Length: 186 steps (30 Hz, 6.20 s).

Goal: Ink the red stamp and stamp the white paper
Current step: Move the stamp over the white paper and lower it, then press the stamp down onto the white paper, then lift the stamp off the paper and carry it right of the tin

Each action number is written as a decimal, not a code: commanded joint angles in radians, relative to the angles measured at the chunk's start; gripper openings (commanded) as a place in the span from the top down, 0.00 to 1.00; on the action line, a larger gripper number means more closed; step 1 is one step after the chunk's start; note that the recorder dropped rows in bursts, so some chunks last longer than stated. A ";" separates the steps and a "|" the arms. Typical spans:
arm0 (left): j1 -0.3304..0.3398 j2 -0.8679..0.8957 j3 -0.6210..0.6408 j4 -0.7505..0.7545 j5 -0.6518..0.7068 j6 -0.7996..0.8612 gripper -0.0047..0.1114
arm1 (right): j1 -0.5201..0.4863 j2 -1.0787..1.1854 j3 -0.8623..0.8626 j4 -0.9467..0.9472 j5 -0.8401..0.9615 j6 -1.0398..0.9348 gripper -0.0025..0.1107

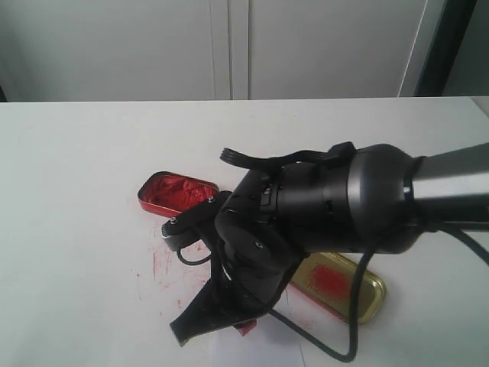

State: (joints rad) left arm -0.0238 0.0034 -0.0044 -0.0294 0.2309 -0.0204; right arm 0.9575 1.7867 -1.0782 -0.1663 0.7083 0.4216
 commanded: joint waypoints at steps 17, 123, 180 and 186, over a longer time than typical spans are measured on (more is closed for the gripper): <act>0.001 -0.003 0.004 0.000 -0.006 -0.002 0.96 | -0.096 0.055 -0.077 0.156 0.096 -0.106 0.98; 0.001 -0.003 0.004 0.000 -0.006 -0.002 0.96 | -0.572 -0.149 0.072 1.014 0.075 -0.951 0.98; 0.001 -0.003 0.004 0.000 -0.006 -0.002 0.96 | -0.752 0.227 -0.024 1.635 0.124 -1.502 0.98; 0.001 -0.003 0.004 0.000 -0.006 -0.002 0.96 | -0.752 0.265 -0.055 1.641 0.124 -1.502 0.98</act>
State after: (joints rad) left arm -0.0238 0.0034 -0.0044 -0.0294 0.2291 -0.0204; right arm 0.2110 2.0401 -1.1191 1.4590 0.8216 -1.0650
